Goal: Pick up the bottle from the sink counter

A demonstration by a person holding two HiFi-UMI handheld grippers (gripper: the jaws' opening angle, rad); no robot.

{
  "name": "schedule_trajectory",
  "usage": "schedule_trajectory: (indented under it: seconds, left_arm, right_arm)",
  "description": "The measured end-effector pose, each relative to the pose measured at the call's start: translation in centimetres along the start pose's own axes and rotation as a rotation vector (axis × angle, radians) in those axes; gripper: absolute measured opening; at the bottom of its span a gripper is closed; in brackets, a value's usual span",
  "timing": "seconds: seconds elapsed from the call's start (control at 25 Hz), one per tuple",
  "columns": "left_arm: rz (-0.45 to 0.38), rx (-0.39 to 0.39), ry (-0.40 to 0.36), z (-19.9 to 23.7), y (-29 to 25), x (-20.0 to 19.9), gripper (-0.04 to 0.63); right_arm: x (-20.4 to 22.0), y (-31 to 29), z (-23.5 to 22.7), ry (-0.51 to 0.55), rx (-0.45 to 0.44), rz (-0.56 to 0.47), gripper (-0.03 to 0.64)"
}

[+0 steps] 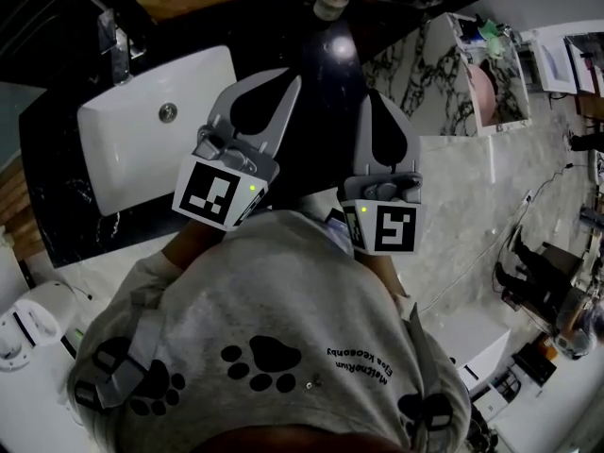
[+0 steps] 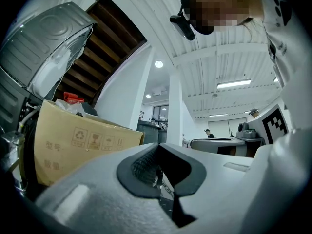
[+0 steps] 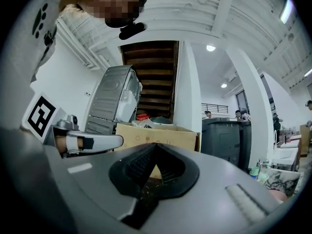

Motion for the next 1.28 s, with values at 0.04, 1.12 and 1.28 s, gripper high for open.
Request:
schedule_trajectory:
  seconds: [0.04, 1.12, 1.28]
  left_arm:
    - [0.002, -0.003, 0.002, 0.1, -0.3, 0.1, 0.003]
    - [0.066, -0.101, -0.005, 3.3, -8.2, 7.2, 0.003]
    - [0.067, -0.115, 0.002, 3.6, -9.5, 8.3, 0.003]
  right_arm:
    - [0.0, -0.5, -0.2, -0.004, -0.004, 0.001, 0.002]
    - [9.3, -12.3, -7.2, -0.066, -0.147, 0.036, 0.003]
    - [11.1, -13.4, -8.4, -0.064, -0.157, 0.047, 0.003]
Point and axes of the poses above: the fingertips, and each gripper's own axes: y backward along the fingers, z to its left, x out of its underside, the point moved 5 cm from there along y, backward along the fingers, and after that the axes turned 2 degrees about x, right-handed, at the moved point
